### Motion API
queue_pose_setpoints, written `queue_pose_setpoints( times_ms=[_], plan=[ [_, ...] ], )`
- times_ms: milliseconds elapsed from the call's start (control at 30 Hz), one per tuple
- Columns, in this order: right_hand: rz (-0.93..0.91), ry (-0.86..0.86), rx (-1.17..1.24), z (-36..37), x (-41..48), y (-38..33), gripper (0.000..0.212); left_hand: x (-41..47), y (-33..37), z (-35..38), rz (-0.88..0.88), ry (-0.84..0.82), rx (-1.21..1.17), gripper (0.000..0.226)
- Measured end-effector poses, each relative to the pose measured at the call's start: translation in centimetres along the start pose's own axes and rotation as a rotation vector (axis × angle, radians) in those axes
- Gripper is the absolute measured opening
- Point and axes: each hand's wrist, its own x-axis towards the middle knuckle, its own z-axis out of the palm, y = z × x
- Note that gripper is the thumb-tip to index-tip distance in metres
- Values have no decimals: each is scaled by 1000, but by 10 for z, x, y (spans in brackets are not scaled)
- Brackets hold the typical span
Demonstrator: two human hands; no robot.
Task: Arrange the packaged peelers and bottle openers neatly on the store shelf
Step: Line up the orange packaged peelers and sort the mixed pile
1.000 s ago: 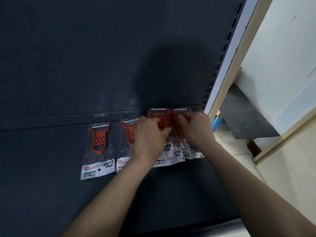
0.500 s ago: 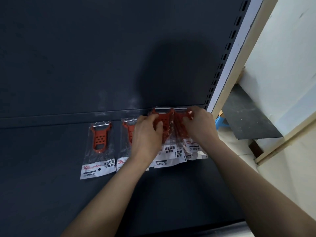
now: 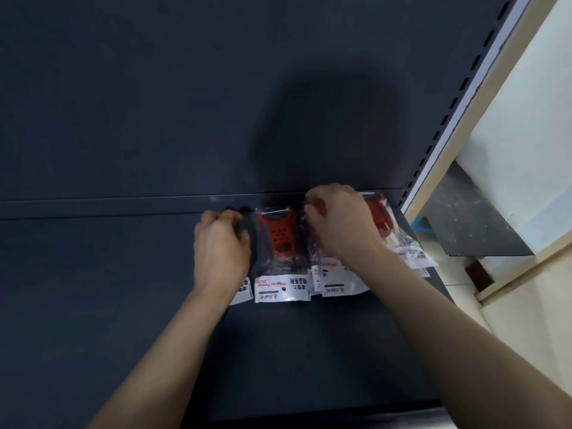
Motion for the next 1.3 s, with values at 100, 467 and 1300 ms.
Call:
queue_pose_setpoints(
  times_ms=[100, 467, 1300],
  plan=[
    [-101, -149, -79, 17, -4, -24, 25, -1, -16, -7, 22, -19, 78, 24],
    [-73, -331, -351, 48, -21, -52, 25, -1, -44, -8, 206, -189, 97, 17],
    [39, 0, -338, -9, -10, 14, 25, -15, 16, 7, 225, -73, -119, 8]
  ],
)
